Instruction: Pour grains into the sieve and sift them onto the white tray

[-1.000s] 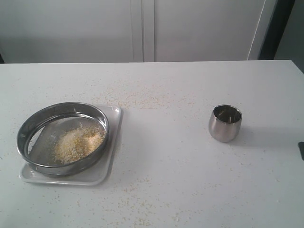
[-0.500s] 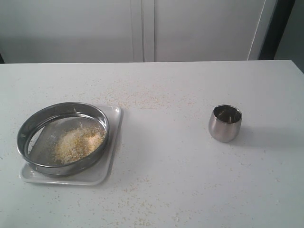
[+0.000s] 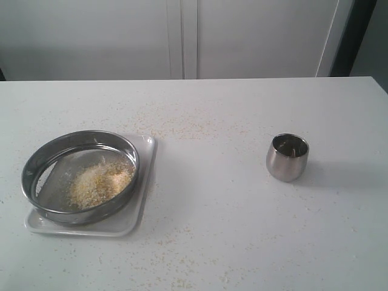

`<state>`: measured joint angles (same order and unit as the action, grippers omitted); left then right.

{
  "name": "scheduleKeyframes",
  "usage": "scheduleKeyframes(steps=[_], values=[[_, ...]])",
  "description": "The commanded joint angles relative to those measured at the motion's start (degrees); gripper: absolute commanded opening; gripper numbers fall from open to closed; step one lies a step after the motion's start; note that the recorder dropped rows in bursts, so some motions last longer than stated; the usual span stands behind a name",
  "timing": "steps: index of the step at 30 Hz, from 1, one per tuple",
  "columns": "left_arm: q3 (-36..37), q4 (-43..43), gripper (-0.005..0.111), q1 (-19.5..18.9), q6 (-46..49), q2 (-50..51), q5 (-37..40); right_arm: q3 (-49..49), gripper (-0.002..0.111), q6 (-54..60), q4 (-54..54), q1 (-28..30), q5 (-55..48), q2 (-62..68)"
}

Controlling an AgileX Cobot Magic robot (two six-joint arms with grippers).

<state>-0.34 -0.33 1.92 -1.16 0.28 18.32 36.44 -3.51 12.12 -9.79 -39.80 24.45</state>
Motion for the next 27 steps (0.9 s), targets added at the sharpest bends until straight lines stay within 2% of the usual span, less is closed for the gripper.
scheduleKeyframes(steps=[1, 22, 27], values=[[0.3, -0.5, 0.000, -0.1, -0.1, -0.3, 0.8, 0.2, 0.000, -0.2, 0.2, 0.2, 0.1, -0.3], [0.3, -0.5, 0.000, -0.1, -0.1, -0.3, 0.8, 0.2, 0.000, 2.2, -0.3, 0.2, 2.7, -0.3], [0.3, -0.5, 0.000, -0.1, -0.1, -0.3, 0.8, 0.2, 0.000, 2.2, -6.3, 0.2, 4.2, -1.1]])
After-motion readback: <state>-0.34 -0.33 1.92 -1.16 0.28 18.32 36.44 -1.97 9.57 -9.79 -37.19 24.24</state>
